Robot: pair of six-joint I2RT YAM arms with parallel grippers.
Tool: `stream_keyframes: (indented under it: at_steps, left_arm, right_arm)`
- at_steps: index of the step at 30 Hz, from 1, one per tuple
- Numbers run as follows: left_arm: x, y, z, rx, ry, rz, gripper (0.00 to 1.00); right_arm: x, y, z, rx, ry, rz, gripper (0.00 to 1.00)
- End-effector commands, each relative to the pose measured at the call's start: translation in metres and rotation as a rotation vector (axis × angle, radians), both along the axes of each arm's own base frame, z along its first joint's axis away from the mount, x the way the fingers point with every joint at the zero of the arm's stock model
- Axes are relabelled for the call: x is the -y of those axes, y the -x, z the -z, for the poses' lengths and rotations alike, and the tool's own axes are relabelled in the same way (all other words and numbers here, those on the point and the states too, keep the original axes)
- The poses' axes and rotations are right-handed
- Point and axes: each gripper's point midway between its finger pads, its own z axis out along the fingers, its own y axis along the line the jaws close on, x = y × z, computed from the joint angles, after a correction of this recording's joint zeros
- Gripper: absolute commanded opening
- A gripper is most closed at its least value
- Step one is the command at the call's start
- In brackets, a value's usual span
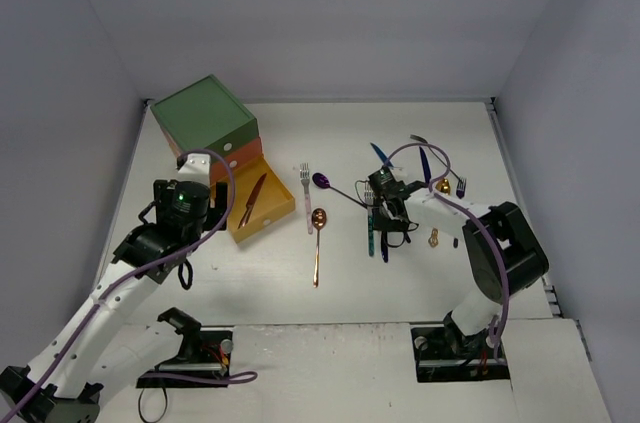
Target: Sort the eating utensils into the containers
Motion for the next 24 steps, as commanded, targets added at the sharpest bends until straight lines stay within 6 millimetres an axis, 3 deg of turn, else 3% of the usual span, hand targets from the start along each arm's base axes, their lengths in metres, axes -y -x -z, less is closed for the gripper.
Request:
stream_keyframes:
  at_steps: [1,6,16,24]
  left_arm:
    - [-0.001,-0.008,-0.011,0.049,0.010,-0.015,0.82]
    - [-0.002,-0.007,-0.011,0.049,0.010,-0.016,0.82]
    - [0.000,-0.008,-0.009,0.041,0.015,-0.012,0.82]
    - [-0.001,-0.008,-0.008,0.036,0.018,-0.014,0.82]
  right_arm:
    - [0.015,0.018,0.028,-0.108,0.073,-0.001,0.27]
    - [0.016,0.024,0.030,-0.123,0.068,-0.001,0.16]
    - [0.020,0.043,0.033,-0.150,0.048,0.011,0.26]
    - [0.018,0.051,0.038,-0.172,0.043,0.022,0.14]
